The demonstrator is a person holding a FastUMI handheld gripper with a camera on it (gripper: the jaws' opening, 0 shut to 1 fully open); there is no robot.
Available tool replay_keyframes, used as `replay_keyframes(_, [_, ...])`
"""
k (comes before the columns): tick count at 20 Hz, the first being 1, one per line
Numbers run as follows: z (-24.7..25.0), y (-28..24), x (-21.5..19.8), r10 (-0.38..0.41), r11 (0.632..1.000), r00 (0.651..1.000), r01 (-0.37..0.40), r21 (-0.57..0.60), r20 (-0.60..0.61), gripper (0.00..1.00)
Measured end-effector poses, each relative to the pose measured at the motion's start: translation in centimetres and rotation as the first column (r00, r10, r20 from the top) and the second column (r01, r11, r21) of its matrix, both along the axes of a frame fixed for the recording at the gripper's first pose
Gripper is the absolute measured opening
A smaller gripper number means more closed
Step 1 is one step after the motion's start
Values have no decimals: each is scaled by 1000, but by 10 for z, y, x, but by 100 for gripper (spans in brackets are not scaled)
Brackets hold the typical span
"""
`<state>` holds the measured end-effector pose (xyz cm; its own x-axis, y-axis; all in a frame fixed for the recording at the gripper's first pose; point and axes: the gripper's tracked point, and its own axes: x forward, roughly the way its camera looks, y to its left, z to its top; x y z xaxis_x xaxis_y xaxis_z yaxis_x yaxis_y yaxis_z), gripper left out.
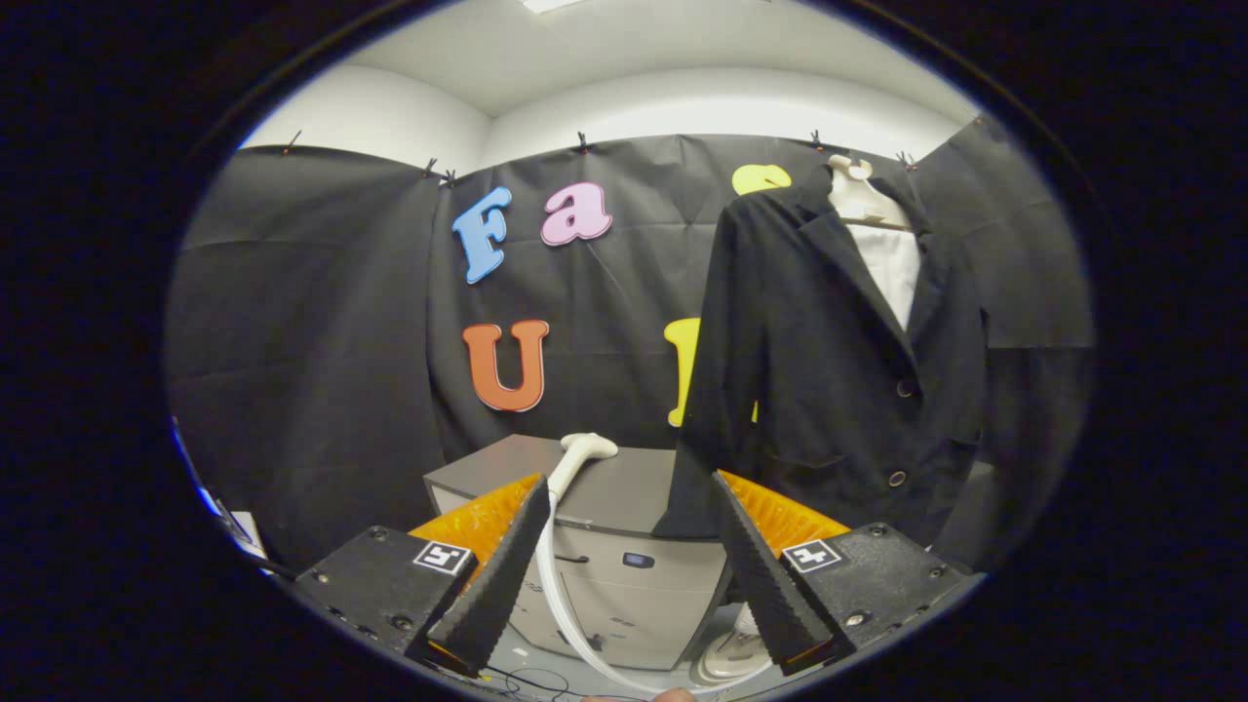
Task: Iron the clothes twice with a garment steamer, once on the left side and once on the right side.
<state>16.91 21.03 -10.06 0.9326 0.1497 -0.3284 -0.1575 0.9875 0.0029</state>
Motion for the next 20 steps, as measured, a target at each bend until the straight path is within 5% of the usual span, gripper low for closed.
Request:
replay_keyframes(10, [-74, 89, 151, 99, 995, 983, -98, 12, -157, 100])
replay_keyframes(20, [-173, 115, 263, -46, 998, 940, 29, -54, -338, 100])
